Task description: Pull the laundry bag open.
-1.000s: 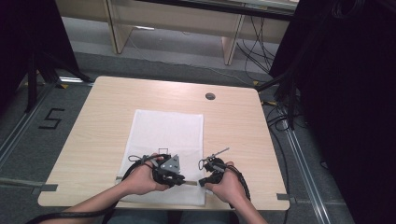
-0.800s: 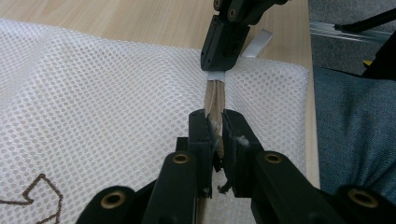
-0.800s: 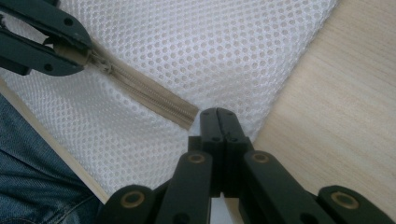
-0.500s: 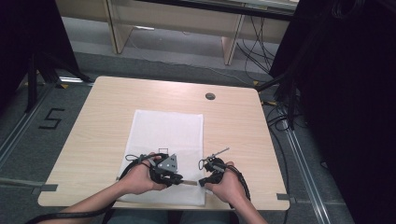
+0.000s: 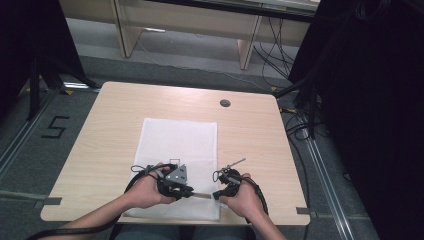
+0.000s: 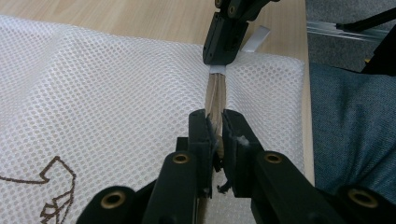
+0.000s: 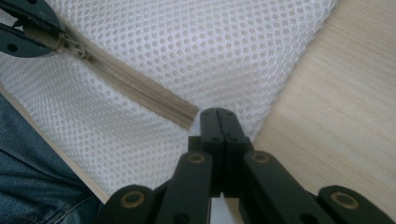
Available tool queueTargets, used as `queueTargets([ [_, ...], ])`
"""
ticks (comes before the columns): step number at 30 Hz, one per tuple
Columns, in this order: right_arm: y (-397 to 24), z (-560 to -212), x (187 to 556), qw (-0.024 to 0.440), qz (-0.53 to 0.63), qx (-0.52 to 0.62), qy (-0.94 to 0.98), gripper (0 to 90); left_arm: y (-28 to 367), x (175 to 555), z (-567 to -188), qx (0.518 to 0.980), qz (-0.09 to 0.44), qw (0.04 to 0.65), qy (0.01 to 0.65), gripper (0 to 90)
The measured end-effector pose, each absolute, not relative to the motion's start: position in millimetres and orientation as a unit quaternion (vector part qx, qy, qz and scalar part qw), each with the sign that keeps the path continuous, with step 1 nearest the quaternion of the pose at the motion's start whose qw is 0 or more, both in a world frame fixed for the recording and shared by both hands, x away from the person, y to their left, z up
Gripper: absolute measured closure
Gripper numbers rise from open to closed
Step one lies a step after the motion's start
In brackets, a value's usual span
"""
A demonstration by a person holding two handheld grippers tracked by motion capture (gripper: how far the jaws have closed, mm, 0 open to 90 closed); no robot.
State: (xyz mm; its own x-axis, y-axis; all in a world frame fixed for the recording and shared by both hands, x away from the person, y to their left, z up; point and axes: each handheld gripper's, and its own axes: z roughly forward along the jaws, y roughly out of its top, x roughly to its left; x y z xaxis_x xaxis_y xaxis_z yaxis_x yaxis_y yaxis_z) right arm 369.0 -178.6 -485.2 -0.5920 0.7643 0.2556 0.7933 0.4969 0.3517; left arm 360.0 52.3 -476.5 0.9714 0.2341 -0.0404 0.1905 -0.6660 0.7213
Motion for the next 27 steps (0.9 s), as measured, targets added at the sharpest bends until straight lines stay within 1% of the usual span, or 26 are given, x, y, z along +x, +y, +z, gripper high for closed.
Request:
queueTargets([
  [3,-178.2,-485.4,368.8,0.026,-0.222,-0.453,-0.863,90.0,52.5,359.9,-476.0,0.913,0.028,0.391,0.114,82.2],
  [5,-178.7,-484.9,369.2,0.034,-0.218,-0.451,-0.865,90.0,52.4,360.2,-475.9,0.913,0.028,0.391,0.113,82.2],
  [27,-179.0,-485.6,369.6,0.034,-0.219,-0.452,-0.864,90.0,65.2,361.7,-473.1,0.909,0.024,0.398,0.12,82.2],
])
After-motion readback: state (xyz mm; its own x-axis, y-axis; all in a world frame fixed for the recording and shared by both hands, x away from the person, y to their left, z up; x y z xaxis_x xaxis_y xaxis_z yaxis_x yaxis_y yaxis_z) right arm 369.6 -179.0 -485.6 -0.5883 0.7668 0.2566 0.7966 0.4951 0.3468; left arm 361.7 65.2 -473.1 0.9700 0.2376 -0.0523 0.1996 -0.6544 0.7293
